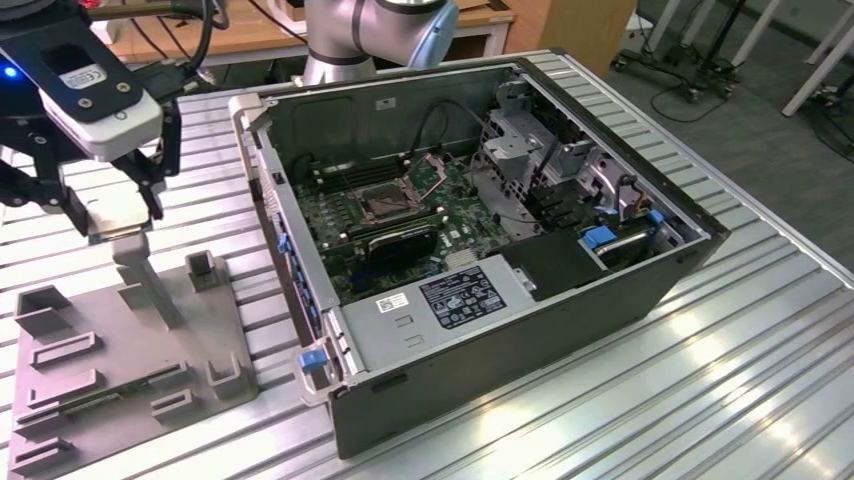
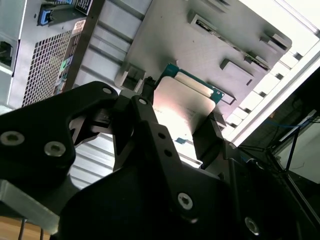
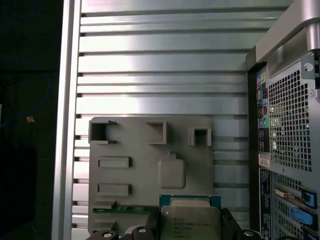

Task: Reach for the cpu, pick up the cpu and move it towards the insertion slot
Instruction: 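Pick up the cpu and move it towards the insertion slot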

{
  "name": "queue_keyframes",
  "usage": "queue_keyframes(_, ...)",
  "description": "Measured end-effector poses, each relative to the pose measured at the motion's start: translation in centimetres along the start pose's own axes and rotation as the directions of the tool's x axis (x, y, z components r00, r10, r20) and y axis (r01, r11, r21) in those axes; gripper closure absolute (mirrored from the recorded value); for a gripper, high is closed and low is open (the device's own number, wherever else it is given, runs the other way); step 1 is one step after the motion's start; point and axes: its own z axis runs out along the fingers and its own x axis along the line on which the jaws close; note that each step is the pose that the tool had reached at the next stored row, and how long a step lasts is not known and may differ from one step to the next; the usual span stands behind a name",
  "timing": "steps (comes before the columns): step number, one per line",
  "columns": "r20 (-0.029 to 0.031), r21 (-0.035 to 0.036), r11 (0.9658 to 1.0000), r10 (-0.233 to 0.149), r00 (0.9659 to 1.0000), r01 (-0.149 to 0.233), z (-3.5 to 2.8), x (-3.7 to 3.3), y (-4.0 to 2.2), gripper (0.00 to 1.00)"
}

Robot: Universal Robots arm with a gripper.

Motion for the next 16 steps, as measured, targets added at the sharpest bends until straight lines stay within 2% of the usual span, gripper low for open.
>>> queue_keyframes(3,0.0189,0.0001,1.0000,-0.001,0.9998,0.001,-0.26,-0.01,0.10,0.45)
queue_keyframes(4,0.0219,-0.0001,1.0000,-0.001,0.9998,0.001,-0.25,-0.04,0.15,0.45)
queue_keyframes(11,0.0221,0.0000,1.0000,0.003,0.9998,-0.003,-0.19,-1.25,0.68,0.45)
queue_keyframes(16,0.0222,0.0001,0.9999,0.013,0.9997,-0.013,-0.18,-1.49,1.02,0.45)
